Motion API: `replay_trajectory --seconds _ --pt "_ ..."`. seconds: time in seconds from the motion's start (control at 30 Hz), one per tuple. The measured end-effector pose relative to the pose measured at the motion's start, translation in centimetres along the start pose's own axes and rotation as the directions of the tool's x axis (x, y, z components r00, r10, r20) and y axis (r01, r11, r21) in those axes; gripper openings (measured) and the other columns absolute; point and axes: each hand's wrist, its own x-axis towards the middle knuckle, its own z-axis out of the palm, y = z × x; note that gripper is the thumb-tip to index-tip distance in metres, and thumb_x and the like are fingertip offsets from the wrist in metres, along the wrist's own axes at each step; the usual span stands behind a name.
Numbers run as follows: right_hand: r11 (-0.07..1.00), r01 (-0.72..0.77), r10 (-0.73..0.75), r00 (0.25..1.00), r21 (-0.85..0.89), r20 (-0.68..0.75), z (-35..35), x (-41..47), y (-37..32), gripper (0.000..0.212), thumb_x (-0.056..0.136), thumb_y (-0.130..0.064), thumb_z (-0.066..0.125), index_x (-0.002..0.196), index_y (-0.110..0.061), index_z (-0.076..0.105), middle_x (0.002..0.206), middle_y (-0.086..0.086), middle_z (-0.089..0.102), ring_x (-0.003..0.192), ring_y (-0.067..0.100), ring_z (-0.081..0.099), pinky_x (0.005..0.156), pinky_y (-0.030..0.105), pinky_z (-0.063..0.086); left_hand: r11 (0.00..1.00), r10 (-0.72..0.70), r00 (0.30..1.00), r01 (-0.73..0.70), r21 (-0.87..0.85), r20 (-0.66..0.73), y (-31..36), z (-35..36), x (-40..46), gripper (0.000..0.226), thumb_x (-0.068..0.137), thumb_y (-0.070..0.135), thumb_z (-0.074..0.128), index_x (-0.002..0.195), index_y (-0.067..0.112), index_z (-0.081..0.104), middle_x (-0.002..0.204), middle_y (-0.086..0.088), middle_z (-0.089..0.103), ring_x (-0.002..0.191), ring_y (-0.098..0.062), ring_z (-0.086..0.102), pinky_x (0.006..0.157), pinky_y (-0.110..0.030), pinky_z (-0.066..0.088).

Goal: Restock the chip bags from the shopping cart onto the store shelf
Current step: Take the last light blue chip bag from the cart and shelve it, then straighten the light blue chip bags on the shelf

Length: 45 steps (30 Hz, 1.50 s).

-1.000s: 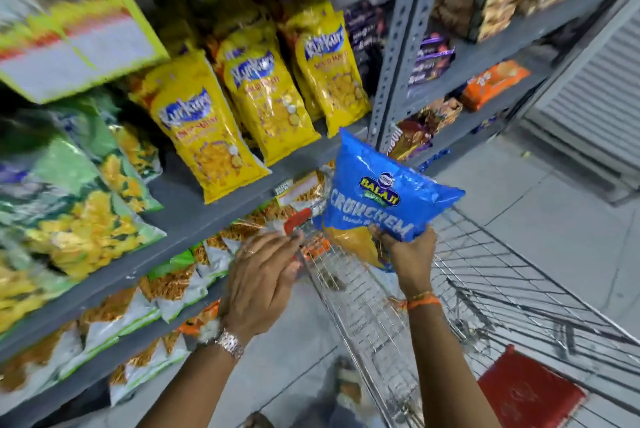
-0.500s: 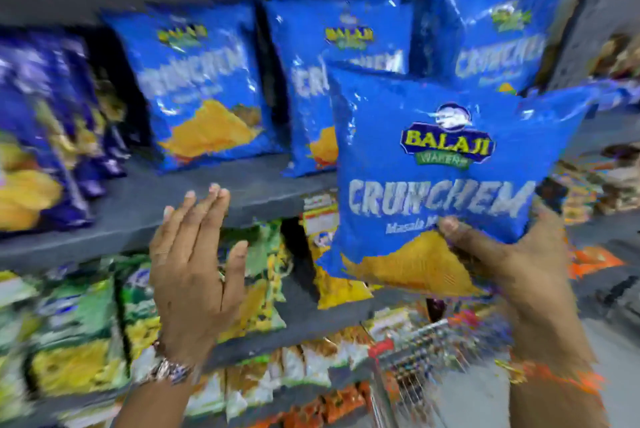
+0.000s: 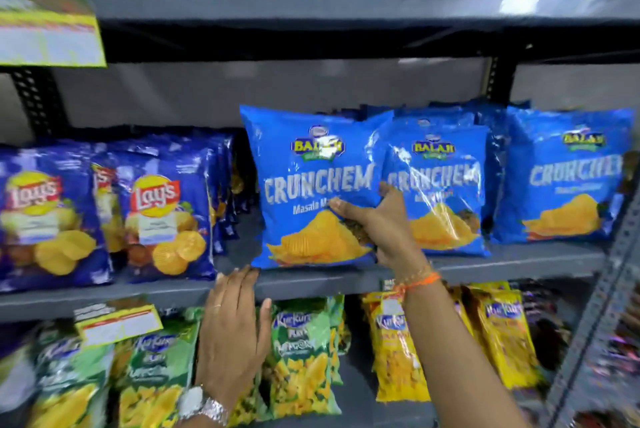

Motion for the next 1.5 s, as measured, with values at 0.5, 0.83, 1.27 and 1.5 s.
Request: replay_trajectory --seconds 0.5,0.83,1.27,1.5 --pt "0.997 -0.059 0.062 0.996 -0.047 0.065 0.8 2.5 3.9 0.050 0.075 -0.010 0.087 0.120 -0.019 0.068 0.114 -0.003 0.079 0.103 0.014 0.077 0.081 0.028 0.064 0.997 0.055 0.998 -0.053 0.060 -0.040 -0.7 1.2 0.1 0.053 0.104 0.036 0.033 0.135 0.001 0.059 0.131 -0.013 0.063 0.125 -0.029 0.053 0.124 -0.043 0.025" --pt "0.998 -0.022 0.021 1.000 -0.060 -0.003 1.3 1.3 3.7 0.057 0.079 -0.010 0.085 0.131 -0.011 0.060 0.119 0.001 0.075 0.102 0.011 0.076 0.082 0.027 0.064 0.997 0.061 0.995 -0.057 0.061 -0.076 -0.6 1.1 0.0 0.051 0.098 0.033 0.045 0.135 0.000 0.059 0.132 -0.016 0.063 0.127 -0.034 0.056 0.125 -0.043 0.023" --pt "0.848 -0.014 -0.062 0.990 -0.529 -0.125 0.4 -1.0 1.6 0.083 0.080 -0.042 0.082 0.146 -0.012 0.041 0.132 0.007 0.064 0.112 0.019 0.064 0.091 0.031 0.055 0.999 0.043 0.983 -0.044 -0.006 -0.180 -0.2 1.5 0.0 0.041 0.096 0.029 0.050 0.121 -0.001 0.062 0.122 -0.019 0.064 0.118 -0.033 0.054 0.120 -0.047 0.031" --pt "0.830 0.081 -0.383 0.802 -0.551 -0.459 -6.1 -2.4 -1.6 0.041 0.070 -0.026 0.089 0.103 -0.013 0.067 0.089 -0.001 0.067 0.082 0.017 0.064 0.081 0.045 0.059 0.987 0.122 0.970 -0.141 -0.076 -0.209 1.2 2.9 -0.3 0.035 0.098 0.032 0.049 0.122 0.008 0.057 0.120 -0.014 0.064 0.113 -0.035 0.060 0.118 -0.046 0.033"
